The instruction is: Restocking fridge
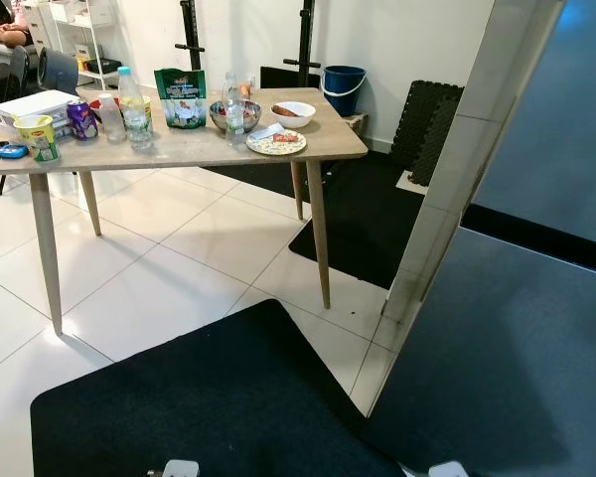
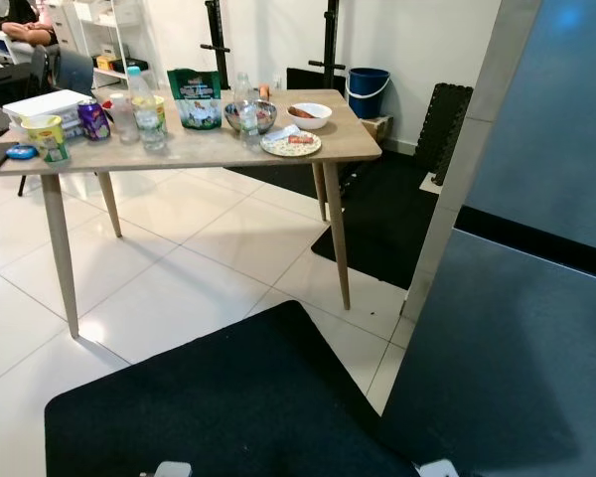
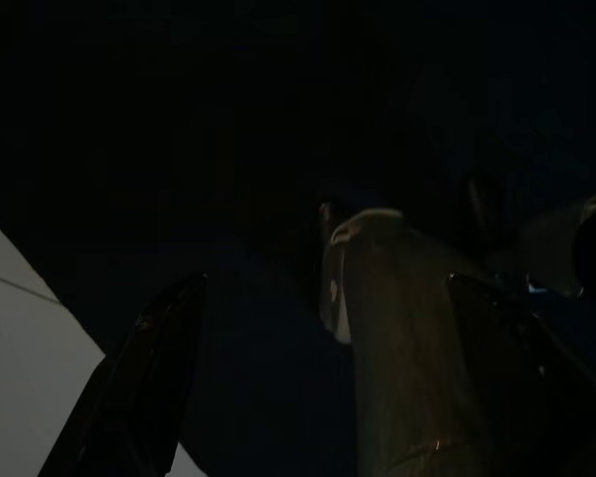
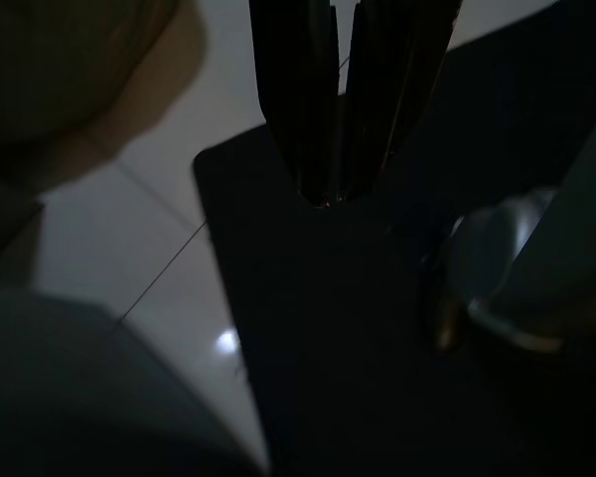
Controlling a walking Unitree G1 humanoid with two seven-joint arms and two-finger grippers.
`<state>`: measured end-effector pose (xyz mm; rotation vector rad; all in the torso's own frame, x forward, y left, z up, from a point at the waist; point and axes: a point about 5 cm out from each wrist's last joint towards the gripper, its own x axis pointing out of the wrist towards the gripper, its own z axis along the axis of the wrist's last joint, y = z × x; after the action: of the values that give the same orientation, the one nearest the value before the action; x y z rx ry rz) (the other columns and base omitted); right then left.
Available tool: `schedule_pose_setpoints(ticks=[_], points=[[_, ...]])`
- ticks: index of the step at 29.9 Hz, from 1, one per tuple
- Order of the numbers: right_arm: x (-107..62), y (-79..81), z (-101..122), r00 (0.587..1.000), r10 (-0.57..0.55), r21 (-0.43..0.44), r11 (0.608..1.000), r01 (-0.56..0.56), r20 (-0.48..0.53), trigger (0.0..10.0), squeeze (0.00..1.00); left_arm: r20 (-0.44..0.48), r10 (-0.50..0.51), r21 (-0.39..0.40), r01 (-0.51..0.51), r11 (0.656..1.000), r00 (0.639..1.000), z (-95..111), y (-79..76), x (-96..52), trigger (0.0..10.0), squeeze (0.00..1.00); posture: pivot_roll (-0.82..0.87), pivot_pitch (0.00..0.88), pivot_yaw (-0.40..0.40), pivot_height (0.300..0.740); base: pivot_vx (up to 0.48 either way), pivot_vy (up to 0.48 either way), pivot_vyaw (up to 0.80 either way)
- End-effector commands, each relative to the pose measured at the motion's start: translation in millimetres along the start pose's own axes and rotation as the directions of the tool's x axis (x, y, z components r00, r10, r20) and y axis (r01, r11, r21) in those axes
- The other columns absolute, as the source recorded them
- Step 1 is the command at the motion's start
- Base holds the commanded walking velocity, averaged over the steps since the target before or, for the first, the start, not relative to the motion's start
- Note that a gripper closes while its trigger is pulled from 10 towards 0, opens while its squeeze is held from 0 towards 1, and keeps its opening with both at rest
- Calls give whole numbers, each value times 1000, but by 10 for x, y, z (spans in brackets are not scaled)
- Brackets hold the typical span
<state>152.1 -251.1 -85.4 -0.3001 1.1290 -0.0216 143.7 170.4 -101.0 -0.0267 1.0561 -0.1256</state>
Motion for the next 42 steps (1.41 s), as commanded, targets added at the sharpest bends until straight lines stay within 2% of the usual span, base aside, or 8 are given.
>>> schedule_pose_setpoints(ticks=[1,10,11,15,24,29,36,42], points=[[-2,-18,0,1000,-9,0,1000,9,4,10000,0,-15,19,-3,-19,1000,1000,-39,51,-15,10000,0,-43,42,-41,740,0,0,0],[-28,-158,-92,999,-37,65,997,38,-3,10000,0,-46,41,-22,-42,999,998,-196,113,-61,10000,0,-51,11,-23,740,0,0,0],[-42,-258,-120,996,-84,106,991,86,-18,10000,0,-74,38,21,-36,999,997,-239,126,-72,10000,0,-79,114,0,740,0,0,0],[-53,-322,-126,994,-112,168,979,113,-14,10000,0,-93,24,72,-18,997,995,-243,158,-80,10000,0,-81,70,-24,740,0,0,0],[-6,62,-95,1000,-1,81,997,1,-10,10000,0,-23,87,-4,-87,996,996,-52,312,-76,10000,0,-51,98,-47,740,0,0,0],[13,105,108,998,1,80,997,-6,57,10000,0,-51,88,-34,-89,995,995,-187,274,-95,10000,0,-78,91,-5,740,0,0,0],[-6,135,-132,1000,10,119,993,-8,-16,10000,0,-28,95,-62,-97,993,995,-130,288,-87,10000,0,-33,90,0,740,0,0,0],[1,252,-90,999,33,129,991,-34,8,10000,0,-28,90,-14,-90,996,996,-89,322,-87,10000,0,-40,87,3,740,0,0,0]])
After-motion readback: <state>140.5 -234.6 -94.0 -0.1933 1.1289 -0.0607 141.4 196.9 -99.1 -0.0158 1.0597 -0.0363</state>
